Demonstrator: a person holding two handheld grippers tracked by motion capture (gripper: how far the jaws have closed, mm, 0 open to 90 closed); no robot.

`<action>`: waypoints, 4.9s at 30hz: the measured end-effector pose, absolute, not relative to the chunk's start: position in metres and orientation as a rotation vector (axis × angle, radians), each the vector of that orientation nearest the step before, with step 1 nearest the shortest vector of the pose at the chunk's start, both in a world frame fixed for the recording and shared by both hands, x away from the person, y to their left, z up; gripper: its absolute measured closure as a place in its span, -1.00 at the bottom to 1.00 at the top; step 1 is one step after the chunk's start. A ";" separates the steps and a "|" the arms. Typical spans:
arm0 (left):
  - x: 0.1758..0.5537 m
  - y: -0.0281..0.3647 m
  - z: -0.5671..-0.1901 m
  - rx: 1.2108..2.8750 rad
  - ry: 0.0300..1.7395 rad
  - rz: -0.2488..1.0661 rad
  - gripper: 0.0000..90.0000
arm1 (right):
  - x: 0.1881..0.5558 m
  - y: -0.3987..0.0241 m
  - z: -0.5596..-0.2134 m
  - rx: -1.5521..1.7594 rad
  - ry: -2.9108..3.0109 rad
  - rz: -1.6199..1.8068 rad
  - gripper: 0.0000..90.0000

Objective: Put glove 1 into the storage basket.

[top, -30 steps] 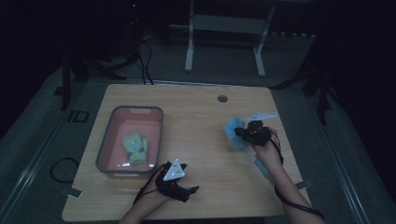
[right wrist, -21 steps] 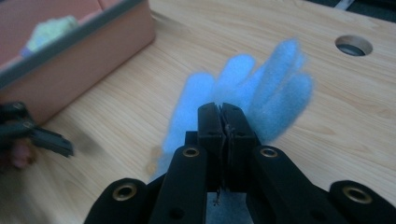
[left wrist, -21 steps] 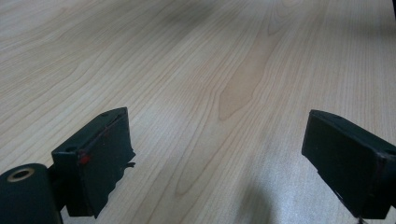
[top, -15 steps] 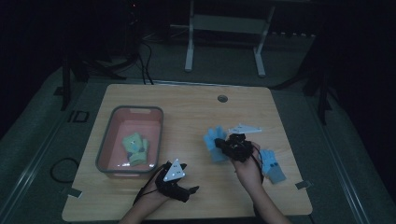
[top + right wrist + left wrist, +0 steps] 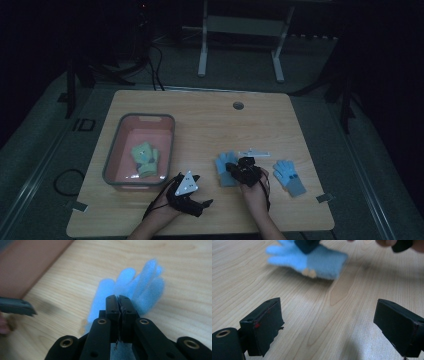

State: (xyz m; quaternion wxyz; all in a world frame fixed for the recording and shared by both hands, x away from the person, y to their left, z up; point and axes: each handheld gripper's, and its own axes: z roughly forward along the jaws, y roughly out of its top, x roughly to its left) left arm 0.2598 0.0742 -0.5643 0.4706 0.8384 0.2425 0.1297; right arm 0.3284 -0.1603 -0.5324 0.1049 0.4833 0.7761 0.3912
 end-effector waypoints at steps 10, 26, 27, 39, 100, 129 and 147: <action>0.259 0.075 -0.564 2.051 0.589 0.321 -0.81 | 0.332 -0.162 -0.550 1.429 2.289 1.079 0.83; 0.260 0.076 -0.565 2.057 0.591 0.309 -0.81 | 0.337 -0.174 -0.525 1.249 2.390 1.059 0.17; 0.260 0.076 -0.565 2.058 0.591 0.310 -0.81 | 0.337 -0.176 -0.524 1.229 2.397 1.055 0.18; 0.260 0.075 -0.566 2.063 0.590 0.310 -0.81 | 0.331 -0.210 -0.509 1.080 2.423 1.094 0.27; 0.259 0.074 -0.566 2.067 0.589 0.310 -0.81 | 0.315 -0.343 -0.506 1.367 2.254 0.973 0.92; 0.260 0.075 -0.565 2.055 0.580 0.315 -0.81 | 0.334 -0.270 -0.543 1.475 2.194 0.828 0.75; 0.259 0.074 -0.566 2.069 0.568 0.322 -0.81 | 0.342 -0.298 -0.527 1.194 2.394 0.949 0.40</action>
